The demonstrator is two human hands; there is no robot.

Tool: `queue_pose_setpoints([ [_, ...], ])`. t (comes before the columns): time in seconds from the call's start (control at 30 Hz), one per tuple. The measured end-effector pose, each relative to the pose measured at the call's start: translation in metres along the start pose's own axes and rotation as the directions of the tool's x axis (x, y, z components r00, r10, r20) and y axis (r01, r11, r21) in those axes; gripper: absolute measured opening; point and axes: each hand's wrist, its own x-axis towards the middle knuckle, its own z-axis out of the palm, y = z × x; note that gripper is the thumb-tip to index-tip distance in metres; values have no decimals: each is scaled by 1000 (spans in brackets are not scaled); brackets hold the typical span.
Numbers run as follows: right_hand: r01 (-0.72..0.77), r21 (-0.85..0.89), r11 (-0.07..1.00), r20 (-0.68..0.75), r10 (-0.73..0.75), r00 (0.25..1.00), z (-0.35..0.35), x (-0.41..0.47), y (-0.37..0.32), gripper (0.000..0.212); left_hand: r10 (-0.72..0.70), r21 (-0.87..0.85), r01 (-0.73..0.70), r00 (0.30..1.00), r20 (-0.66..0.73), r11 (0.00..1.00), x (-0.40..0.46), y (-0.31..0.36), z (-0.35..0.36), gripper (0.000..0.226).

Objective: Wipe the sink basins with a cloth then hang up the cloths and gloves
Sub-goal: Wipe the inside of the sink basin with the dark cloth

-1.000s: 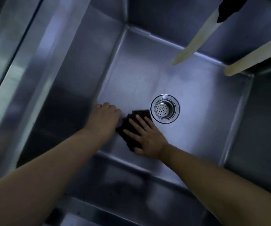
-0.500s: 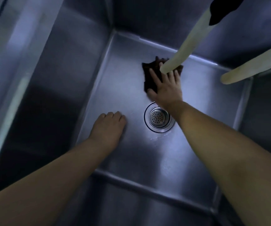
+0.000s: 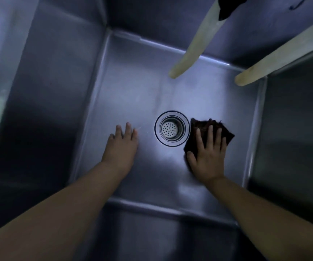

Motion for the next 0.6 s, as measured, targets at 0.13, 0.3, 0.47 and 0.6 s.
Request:
queue_pose_setpoints([
  [0.13,99,11,995,22,-99,995,9,-13,-40,73,13,12,-13,999,35,1000,1,1,-3,89],
  [0.3,306,33,951,59,-308,950,17,-17,-72,77,11,11,-12,999,47,1000,2,4,-3,86],
  [0.47,565,57,823,57,-567,821,20,-40,-65,76,17,27,-18,999,34,999,1,6,-3,86],
  [0.6,681,27,732,78,-681,728,16,-56,-24,73,22,17,-23,997,69,1000,1,4,-5,97],
])
